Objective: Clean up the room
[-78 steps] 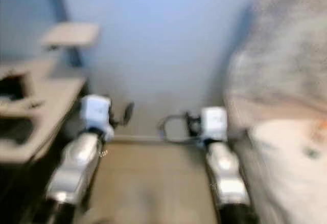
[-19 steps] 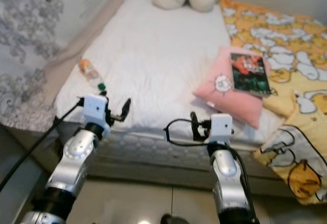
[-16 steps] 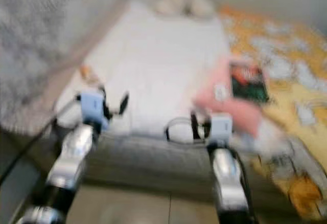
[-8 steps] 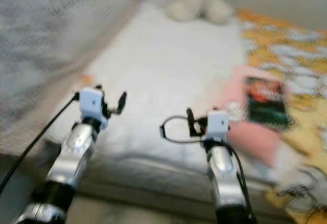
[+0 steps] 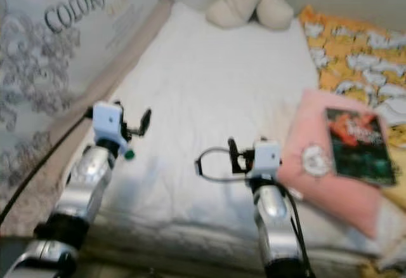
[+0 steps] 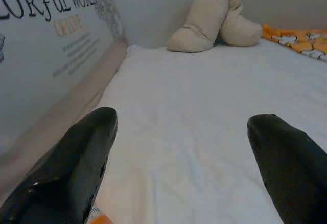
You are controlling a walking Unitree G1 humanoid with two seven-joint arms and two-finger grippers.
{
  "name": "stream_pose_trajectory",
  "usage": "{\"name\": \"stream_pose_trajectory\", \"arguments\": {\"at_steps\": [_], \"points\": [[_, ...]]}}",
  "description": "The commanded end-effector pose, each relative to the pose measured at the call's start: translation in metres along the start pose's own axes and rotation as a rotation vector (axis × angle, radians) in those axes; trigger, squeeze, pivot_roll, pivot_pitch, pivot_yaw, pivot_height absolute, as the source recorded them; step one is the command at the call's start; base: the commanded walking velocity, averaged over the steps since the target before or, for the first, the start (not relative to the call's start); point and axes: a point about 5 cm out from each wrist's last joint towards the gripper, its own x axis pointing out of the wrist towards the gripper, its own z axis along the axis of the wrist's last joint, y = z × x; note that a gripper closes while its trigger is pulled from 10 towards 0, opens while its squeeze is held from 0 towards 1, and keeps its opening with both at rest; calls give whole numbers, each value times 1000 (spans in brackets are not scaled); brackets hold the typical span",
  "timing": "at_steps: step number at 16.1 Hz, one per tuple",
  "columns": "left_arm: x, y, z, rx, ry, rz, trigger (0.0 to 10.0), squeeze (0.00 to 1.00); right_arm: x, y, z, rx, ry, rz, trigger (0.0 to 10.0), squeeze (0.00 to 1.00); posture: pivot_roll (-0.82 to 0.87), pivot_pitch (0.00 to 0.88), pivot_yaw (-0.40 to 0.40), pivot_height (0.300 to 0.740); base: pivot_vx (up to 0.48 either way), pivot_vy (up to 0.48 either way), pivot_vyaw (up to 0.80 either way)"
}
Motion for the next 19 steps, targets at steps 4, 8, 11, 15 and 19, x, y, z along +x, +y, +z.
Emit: {"name": "stream_pose_trajectory", "arguments": {"at_steps": [4, 8, 11, 15, 19], "points": [[15, -25, 8, 60, 10, -87, 10000, 0, -5, -12, 0, -8, -1, -36, 10000, 0, 7, 0, -6, 740, 0, 120, 0], [18, -26, 10, 38, -4, -87, 10000, 0, -8, -13, -1, -7, 5, -51, 10000, 0, -10, 0, 6, 740, 0, 0, 0], [21, -34, 9, 53, 13, -117, 10000, 0, -11, -14, -3, -8, 10, -60, 10000, 0, -21, 0, 13, 740, 305, 317, 0], [28, -45, 8, 48, 46, -141, 10000, 0, -18, -16, -6, -12, 21, -72, 10000, 0, -48, 0, 23, 740, 84, 85, 0], [57, -55, 11, -32, 225, -131, 10000, 0, -47, -18, -14, -23, 75, -35, 10000, 0, -128, 0, 31, 740, 0, 0, 0]]}}
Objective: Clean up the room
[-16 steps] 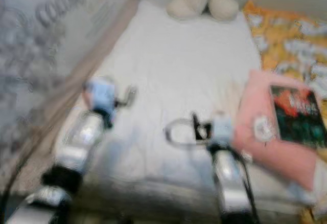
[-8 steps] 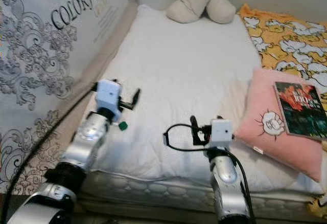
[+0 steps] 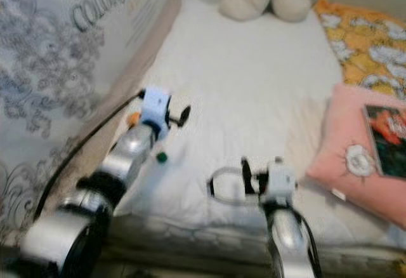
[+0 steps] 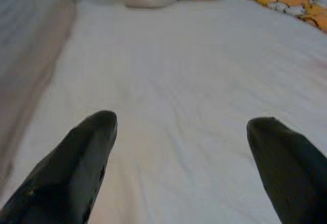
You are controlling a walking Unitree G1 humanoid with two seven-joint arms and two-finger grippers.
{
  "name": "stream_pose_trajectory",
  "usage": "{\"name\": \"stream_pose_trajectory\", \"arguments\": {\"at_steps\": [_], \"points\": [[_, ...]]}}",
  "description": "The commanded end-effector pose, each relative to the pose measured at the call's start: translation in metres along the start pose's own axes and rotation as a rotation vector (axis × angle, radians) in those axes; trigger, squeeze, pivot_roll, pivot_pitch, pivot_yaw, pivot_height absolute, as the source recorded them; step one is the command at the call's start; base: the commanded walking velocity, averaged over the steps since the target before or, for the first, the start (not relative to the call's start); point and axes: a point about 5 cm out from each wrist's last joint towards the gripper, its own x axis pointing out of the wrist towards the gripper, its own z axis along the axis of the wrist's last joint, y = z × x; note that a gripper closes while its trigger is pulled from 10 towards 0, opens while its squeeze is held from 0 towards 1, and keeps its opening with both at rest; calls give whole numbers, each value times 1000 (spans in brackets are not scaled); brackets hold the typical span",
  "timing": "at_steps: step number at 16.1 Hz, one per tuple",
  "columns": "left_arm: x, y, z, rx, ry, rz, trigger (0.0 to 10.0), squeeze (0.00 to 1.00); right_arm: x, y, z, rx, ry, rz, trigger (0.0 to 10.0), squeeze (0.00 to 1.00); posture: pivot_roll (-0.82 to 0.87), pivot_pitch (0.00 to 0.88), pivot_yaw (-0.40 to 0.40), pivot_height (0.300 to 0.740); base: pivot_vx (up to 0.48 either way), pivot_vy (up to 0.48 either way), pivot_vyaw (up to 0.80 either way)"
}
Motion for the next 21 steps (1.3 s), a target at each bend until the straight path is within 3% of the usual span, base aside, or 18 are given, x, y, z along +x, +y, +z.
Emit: {"name": "stream_pose_trajectory", "arguments": {"at_steps": [1, 4, 6, 7, 8, 9, 12, 13, 14, 17, 18, 21], "points": [[5, 1, 0, -107, 84, 53, 10000, 0, -10, -2, 2, -21, 18, 53, 10000, 0, -175, 0, 44, 740, 0, 0, 0], [11, -3, 3, -269, 222, 152, 10000, 0, -33, -11, -5, -33, 74, 47, 10000, 0, -244, 0, 72, 740, 0, 0, 0], [11, -2, 2, -267, 264, 195, 10000, 0, -38, -6, -2, -17, 68, 47, 10000, 0, -267, 2, 84, 740, 0, 0, 0], [10, 0, 0, -252, 285, 227, 10000, 0, -41, 4, 0, -28, 66, 125, 10000, 0, -280, 19, 91, 740, 0, 0, 0], [9, 7, -1, -195, 308, 280, 10000, 0, -50, 25, 2, -62, 90, 301, 10000, 0, -293, 57, 94, 740, 0, 0, 0], [6, 16, -4, -115, 323, 325, 10000, 0, -59, 36, 2, -72, 122, 396, 10000, 0, -303, 87, 93, 740, 0, 0, 0], [3, 31, -5, -19, 340, 401, 10000, 0, -73, 42, 6, -71, 150, 446, 10000, 0, -320, 159, 86, 740, 0, 0, 0], [-2, 45, -9, 6, 348, 470, 10000, 0, -82, 44, 10, -65, 161, 458, 10000, 0, -331, 190, 81, 740, 0, 0, 0], [-4, 49, -12, -1, 357, 493, 10000, 0, -86, 46, 13, -66, 162, 467, 10000, 0, -341, 214, 77, 740, 0, 0, 0], [-14, 61, -30, -96, 407, 593, 10000, 0, -108, 61, 30, -71, 171, 584, 10000, 0, -373, 289, 48, 740, 0, 0, 0], [-20, 74, -33, -162, 402, 687, 10000, 0, -119, 66, 40, -66, 180, 628, 10000, 0, -385, 316, 26, 740, 0, 0, 0], [-27, 85, -36, -276, 401, 793, 10000, 0, -136, 68, 44, -59, 228, 658, 10000, 0, -382, 334, 5, 740, 0, 0, 0]]}}
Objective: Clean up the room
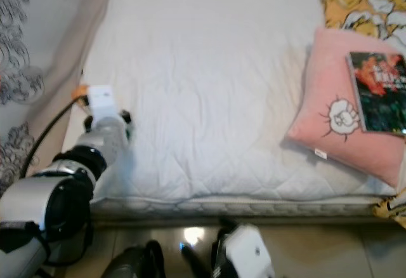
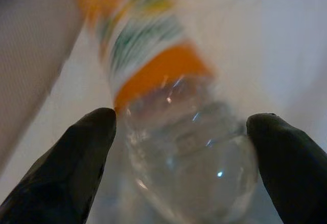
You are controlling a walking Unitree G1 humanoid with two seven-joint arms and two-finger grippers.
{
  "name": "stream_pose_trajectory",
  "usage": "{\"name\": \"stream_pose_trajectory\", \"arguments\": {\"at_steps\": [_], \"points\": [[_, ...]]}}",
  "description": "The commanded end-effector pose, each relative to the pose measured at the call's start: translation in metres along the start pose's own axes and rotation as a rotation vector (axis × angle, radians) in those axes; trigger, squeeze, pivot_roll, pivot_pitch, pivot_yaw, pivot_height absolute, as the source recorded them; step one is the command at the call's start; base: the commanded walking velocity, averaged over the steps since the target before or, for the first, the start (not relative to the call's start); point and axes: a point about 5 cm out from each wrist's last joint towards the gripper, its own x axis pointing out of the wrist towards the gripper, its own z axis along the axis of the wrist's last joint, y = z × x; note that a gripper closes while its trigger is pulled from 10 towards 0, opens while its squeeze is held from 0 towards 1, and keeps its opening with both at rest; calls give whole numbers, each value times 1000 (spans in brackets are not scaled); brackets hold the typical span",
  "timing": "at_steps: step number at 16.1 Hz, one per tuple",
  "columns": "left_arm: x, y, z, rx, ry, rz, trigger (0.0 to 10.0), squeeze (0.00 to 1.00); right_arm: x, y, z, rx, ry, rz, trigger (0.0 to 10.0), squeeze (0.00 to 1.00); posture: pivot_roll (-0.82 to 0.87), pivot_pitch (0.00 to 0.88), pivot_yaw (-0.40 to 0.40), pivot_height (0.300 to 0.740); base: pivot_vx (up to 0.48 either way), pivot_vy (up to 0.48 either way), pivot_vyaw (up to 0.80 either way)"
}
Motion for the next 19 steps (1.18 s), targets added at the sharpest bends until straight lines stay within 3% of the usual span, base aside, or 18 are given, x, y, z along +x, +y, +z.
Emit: {"name": "stream_pose_trajectory", "arguments": {"at_steps": [1, 4, 5, 8, 12, 15, 18, 19], "points": [[-1, 0, -24, -43, 103, 25, 10000, 0, -4, 7, -1, 15, 24, 28, 10000, 0, -392, 342, -9, 740, 0, 0, 0], [-5, -6, -38, -81, 187, -10, 10000, 0, -7, 10, 4, 29, 43, 25, 10000, 0, -401, 348, -18, 740, 0, 0, 0], [-4, -6, -37, -55, 172, -20, 0, 0, -8, 10, 6, 38, 46, 29, 10000, 0, -399, 347, -15, 740, 0, 0, 0], [-4, -6, -31, -16, 131, -23, 0, 0, -12, 24, 9, -3, 69, 174, 10000, 0, -392, 346, -8, 740, 0, 0, 0], [-6, -17, -14, 44, 30, -86, 0, 0, -8, 10, 9, -44, 60, 103, 10000, 0, -377, 337, -5, 740, 0, 0, 0], [-9, -25, -6, 7, -2, -135, 0, 0, 2, 7, 3, -59, 55, 108, 10000, 0, -336, 293, 14, 740, 0, 0, 0], [-14, -35, -7, 205, -115, -244, 0, 0, 25, -20, 13, -80, -60, -5, 10000, 0, -278, 199, 34, 740, 0, 0, 0], [-11, -29, -13, 236, -120, -246, 0, 0, 31, -29, 25, -76, -127, -37, 10000, 0, -268, 175, 36, 740, 0, 0, 0]]}}
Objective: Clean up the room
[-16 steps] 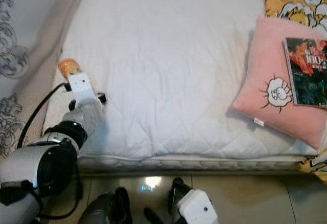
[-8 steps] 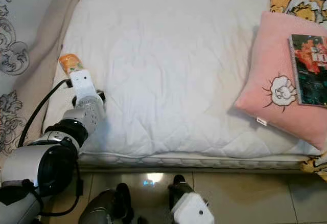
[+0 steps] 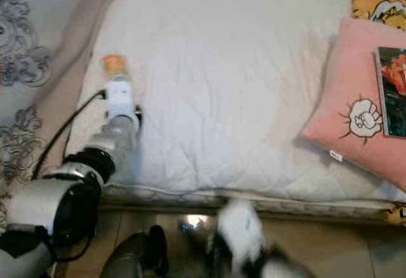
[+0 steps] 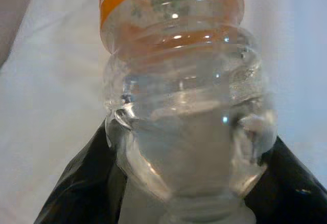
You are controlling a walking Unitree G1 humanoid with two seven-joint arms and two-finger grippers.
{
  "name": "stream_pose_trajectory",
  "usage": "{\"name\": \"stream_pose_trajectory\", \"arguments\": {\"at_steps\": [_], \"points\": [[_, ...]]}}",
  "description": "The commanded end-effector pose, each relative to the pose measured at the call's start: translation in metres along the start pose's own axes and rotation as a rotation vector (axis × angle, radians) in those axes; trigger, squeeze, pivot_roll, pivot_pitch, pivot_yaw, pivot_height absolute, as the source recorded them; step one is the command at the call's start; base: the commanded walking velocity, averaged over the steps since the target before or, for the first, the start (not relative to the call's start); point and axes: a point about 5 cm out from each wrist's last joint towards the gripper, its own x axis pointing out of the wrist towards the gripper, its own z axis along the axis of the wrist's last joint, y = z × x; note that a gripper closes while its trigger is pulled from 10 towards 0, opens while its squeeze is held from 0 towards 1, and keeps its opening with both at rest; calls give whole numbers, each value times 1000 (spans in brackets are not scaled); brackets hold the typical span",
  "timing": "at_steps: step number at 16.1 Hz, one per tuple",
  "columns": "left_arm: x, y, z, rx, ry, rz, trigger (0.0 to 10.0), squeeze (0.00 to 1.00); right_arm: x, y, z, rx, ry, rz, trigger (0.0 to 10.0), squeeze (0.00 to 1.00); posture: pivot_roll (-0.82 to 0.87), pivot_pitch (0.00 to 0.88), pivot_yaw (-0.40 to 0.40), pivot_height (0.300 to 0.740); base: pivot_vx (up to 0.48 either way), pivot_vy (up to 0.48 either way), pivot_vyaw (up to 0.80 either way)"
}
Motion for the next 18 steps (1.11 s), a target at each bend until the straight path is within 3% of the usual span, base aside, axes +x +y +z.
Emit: {"name": "stream_pose_trajectory", "arguments": {"at_steps": [1, 2, 6, 8, 9, 10, 11, 13, 15, 18], "points": [[0, 6, -13, 58, 7, -17, 0, 0, 1, -10, 0, 10, -16, -31, 10000, 0, -243, 122, 41, 740, 0, 0, 0], [2, 14, -14, 100, -29, -26, 0, 0, 7, -22, 3, -27, -35, -43, 10000, 0, -230, 91, 40, 740, 0, 0, 0], [2, 27, -7, 20, -187, -154, 0, 0, 28, -57, 2, -16, -85, -154, 10000, 0, -173, 0, 58, 740, 0, 0, 0], [-1, 35, -15, -27, -215, -177, 0, 0, 32, -79, 9, 33, -164, -331, 10000, 0, -111, 0, 56, 740, 0, 0, 0], [-11, 39, -12, -69, -342, -217, 0, 0, 34, -100, 13, 18, -227, -496, 10000, 0, -68, 0, 56, 740, 0, 0, 0], [-22, 40, -9, -72, -431, -261, 3412, 0, 36, -108, 15, -6, -256, -559, 10000, 0, -50, 0, 48, 740, 0, 0, 0], [-26, 40, -9, -59, -455, -278, 10000, 0, 37, -110, 16, -14, -265, -572, 10000, 0, -50, 0, 48, 740, 0, 0, 0], [-50, 52, -36, -124, -466, -299, 10000, 0, 36, -109, 12, -90, -307, -617, 10000, 0, -22, 0, 25, 740, 0, -240, 0], [-52, 41, -40, -201, -460, -299, 10000, 0, 38, -109, -22, -31, -183, -615, 10000, 0, -3, 0, 14, 740, 0, -480, 0], [-69, 26, -44, -171, -516, -390, 10000, 0, 46, -113, -21, -2, -181, -644, 10000, 0, -19, 0, 12, 740, 0, -477, 0]]}}
